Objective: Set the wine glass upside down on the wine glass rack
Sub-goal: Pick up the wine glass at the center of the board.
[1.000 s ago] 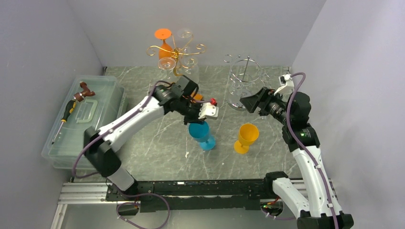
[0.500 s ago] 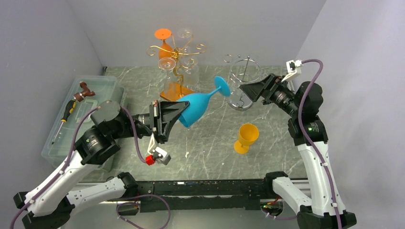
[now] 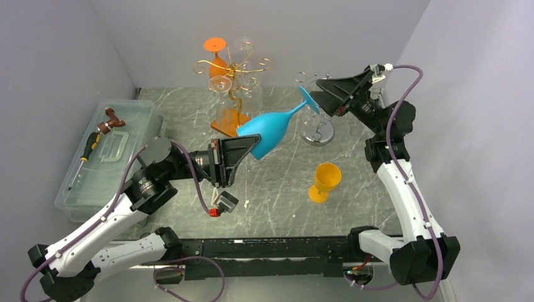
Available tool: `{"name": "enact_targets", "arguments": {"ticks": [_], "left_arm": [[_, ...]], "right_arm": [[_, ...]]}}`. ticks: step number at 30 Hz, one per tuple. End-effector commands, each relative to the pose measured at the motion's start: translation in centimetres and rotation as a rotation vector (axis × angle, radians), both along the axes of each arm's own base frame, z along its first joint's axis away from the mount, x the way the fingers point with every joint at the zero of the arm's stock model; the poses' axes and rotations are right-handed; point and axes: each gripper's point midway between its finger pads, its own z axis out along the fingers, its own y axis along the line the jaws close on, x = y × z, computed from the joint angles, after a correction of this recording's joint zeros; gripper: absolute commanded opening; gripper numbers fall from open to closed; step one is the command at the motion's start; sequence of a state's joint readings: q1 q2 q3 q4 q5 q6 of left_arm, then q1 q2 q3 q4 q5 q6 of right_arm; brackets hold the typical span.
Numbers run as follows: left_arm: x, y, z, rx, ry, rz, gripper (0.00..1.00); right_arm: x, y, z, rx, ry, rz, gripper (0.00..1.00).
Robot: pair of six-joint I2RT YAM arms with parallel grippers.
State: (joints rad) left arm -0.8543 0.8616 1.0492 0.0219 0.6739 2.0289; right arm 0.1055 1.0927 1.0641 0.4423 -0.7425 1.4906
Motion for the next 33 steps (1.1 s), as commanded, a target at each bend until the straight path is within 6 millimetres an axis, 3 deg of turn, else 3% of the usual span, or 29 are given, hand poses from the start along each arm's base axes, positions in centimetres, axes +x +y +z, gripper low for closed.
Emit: {"name": "enact_targets", "arguments": {"ticks": [1, 7, 10, 13, 16, 24, 33], "left_arm": [[-2.7, 1.1, 3.7, -0.087, -0.44, 0.038, 0.0], [-2.2, -0.1, 4.0, -0.081, -0.5, 0.031, 0.0], [-1.9, -1.0, 4.9, -0.103, -0.551, 0.018, 0.0], [-1.5, -2.1, 5.4, -0.109, -0.603, -0.001, 0.0], [-0.9, -2.0, 5.7, -0.105, -0.626, 0.004, 0.0], [3.0, 0.3, 5.0, -0.094, -0.627, 0.095, 0.0], [3.5, 0.4, 3.5, -0.056, -0.614, 0.099, 0.0]], "right_arm": [[-3.8, -0.1, 5.2, 0.159, -0.071, 0.123, 0.84], [-5.3, 0.9, 7.7, 0.293, -0.047, 0.231, 0.8], [-5.7, 2.5, 8.1, 0.301, -0.016, 0.268, 0.81], [-5.8, 2.7, 8.5, 0.343, 0.003, 0.306, 0.79], [-6.2, 1.9, 9.4, 0.415, -0.008, 0.311, 0.73], [-7.2, 0.7, 11.0, 0.484, -0.036, 0.326, 0.59], [-6.9, 0.6, 11.9, 0.488, -0.054, 0.32, 0.38]]}}
